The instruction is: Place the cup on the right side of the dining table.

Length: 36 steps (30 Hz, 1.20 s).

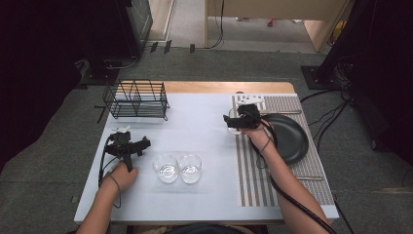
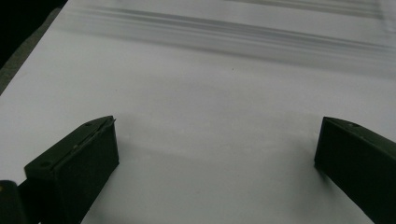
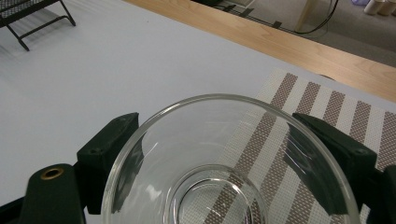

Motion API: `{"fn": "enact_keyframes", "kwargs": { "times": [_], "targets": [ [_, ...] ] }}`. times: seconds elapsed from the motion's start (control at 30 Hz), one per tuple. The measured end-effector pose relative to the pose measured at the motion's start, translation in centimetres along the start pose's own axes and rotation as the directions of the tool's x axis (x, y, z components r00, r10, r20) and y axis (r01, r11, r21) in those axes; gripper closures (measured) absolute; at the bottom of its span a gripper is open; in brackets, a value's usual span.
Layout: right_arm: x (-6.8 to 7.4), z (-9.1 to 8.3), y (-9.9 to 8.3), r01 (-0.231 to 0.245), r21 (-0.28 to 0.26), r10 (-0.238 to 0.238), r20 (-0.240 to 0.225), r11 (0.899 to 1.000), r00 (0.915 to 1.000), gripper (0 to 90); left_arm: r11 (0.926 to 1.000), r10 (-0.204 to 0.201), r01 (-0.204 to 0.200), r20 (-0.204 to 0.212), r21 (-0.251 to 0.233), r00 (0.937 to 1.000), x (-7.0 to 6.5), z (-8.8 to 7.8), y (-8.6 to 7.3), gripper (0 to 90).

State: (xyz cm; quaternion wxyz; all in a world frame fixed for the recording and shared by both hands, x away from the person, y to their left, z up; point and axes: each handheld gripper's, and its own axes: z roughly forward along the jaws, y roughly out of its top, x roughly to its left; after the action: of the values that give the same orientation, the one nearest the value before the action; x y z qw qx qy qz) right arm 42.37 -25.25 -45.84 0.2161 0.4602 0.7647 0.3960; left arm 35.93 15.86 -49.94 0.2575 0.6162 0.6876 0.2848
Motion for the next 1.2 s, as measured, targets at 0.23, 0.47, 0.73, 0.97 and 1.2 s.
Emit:
{"fn": "enact_keyframes", "kwargs": {
  "times": [0.23, 0.47, 0.73, 0.97, 1.2],
  "targets": [
    [-0.2, 0.1, 0.0, -0.008, -0.004, 0.008, 0.004, 1.000, 1.0000, 18.4, 1.0000, 0.000, 0.000, 0.000, 0.000, 1.0000, 0.0, 0.0, 0.0, 0.0],
    [-0.7, 0.1, 0.0, -0.032, -0.005, 0.032, 0.019, 0.999, 0.9993, 18.4, 1.0000, 0.000, 0.000, -0.001, 0.000, 1.0000, 0.0, 0.0, 0.0, 0.0],
    [-1.0, 0.2, -0.1, -0.042, -0.008, 0.042, 0.025, 0.999, 0.9988, 18.4, 1.0000, 0.000, 0.000, 0.000, 0.000, 1.0000, 0.0, 0.0, 0.0, 0.0],
    [-1.2, 0.2, -0.1, -0.052, -0.010, 0.052, 0.042, 0.999, 0.9978, 18.4, 1.0000, 0.000, 0.000, 0.000, 0.000, 1.0000, 0.0, 0.0, 0.0, 0.0],
    [-1.5, 0.2, -0.1, -0.062, -0.017, 0.063, 0.060, 0.998, 0.9962, 18.4, 1.0000, 0.000, 0.000, 0.000, 0.000, 1.0000, 0.0, 0.0, 0.0, 0.0]
  ]
}}
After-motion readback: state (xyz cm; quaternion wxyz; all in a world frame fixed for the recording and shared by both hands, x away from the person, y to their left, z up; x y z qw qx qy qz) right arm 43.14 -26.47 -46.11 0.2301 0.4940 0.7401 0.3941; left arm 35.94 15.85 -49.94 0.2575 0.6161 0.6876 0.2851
